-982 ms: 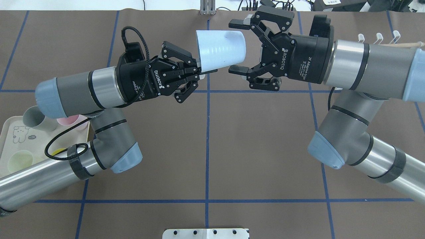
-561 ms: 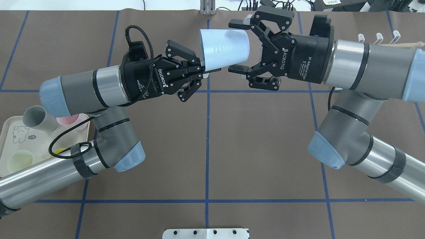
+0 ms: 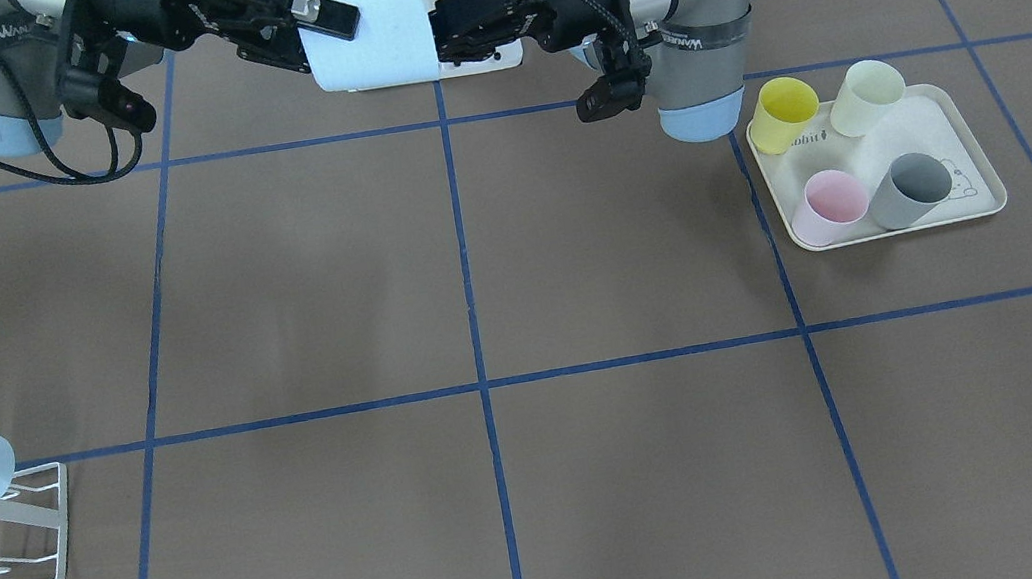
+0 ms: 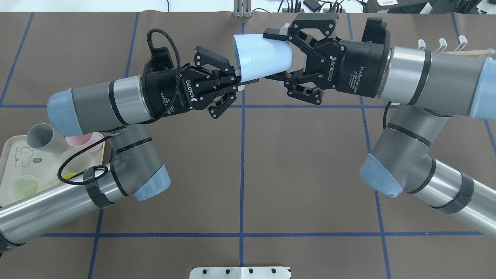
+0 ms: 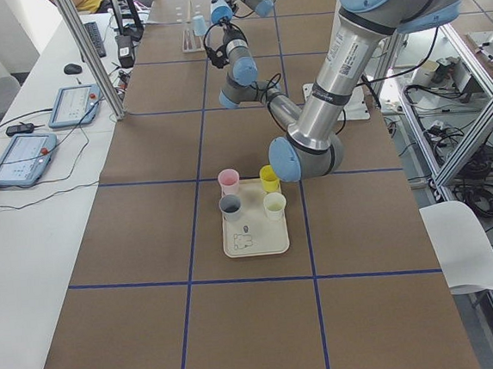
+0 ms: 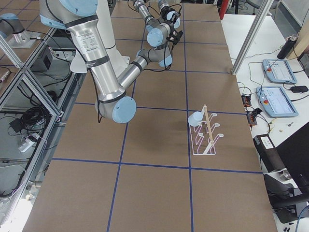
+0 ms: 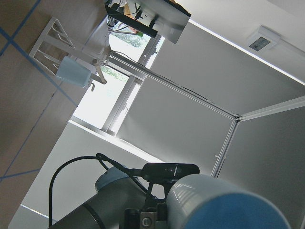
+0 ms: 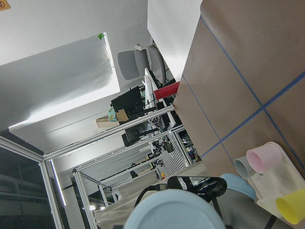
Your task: Transfer IKEA cup to right arm and place on rack
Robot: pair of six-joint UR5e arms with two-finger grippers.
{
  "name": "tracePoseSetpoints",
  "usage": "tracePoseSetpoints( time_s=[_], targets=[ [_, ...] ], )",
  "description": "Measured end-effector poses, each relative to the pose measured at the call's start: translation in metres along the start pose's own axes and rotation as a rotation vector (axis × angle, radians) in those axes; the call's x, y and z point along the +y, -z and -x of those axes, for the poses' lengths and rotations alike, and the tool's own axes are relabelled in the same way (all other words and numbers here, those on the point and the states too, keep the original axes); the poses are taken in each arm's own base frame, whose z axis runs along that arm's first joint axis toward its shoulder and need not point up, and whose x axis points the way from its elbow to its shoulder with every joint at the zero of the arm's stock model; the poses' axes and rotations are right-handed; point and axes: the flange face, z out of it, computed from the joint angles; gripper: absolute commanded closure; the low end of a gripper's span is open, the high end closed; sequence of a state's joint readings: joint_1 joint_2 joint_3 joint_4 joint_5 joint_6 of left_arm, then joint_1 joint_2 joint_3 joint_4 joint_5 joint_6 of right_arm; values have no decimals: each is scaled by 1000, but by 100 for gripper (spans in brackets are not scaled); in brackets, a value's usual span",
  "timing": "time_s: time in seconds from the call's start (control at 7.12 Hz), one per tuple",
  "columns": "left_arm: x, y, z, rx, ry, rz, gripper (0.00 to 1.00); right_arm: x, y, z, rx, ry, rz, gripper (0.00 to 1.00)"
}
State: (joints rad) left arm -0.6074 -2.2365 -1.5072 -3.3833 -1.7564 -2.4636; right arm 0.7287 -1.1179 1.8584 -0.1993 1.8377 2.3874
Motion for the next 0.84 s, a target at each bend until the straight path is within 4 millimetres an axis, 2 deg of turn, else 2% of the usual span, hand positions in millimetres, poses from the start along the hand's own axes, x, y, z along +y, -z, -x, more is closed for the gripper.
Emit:
tracePoseSetpoints(
  time_s=[0.42,0.56,0.7,0.84],
  targets=[
    [-3,2,0,-6,-22,-12,34,-2,2,2,-5,2,-5,100],
    [-9,7,3,-15,-69,-26,34,-8,9,5,-5,6,-21,100],
    [-17,13,8,-29,-122,-46,34,-26,26,5,10,19,-67,100],
    [-26,17,10,-40,-169,-66,34,-55,49,1,45,56,-132,100]
  ],
)
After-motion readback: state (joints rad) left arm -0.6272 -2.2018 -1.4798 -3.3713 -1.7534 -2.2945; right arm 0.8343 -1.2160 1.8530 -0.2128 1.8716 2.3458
